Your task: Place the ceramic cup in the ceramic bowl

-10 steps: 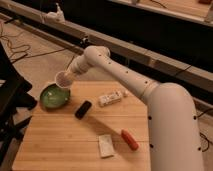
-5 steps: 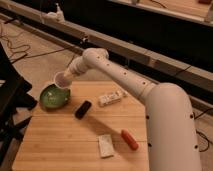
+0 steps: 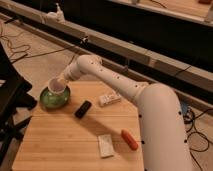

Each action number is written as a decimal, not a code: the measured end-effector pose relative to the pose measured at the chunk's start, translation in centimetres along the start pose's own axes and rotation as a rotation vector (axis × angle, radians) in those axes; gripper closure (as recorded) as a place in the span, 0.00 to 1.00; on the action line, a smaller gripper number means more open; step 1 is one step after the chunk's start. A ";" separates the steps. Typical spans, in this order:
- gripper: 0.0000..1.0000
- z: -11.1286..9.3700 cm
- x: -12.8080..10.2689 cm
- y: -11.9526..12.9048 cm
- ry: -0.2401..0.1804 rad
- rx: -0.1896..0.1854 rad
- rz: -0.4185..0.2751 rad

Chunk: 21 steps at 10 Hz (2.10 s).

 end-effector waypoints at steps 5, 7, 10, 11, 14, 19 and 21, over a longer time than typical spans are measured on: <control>0.85 3.7 3.0 0.5 0.019 -0.054 0.110; 0.65 4.5 3.5 0.2 -0.005 -0.066 0.163; 0.40 4.9 3.9 -0.4 -0.028 -0.068 0.195; 0.39 4.9 3.9 -0.5 -0.032 -0.069 0.198; 0.39 4.8 3.6 -0.6 -0.049 -0.071 0.195; 0.39 2.7 1.3 -1.6 -0.102 -0.043 0.144; 0.39 0.4 -0.5 -2.5 -0.150 -0.003 0.116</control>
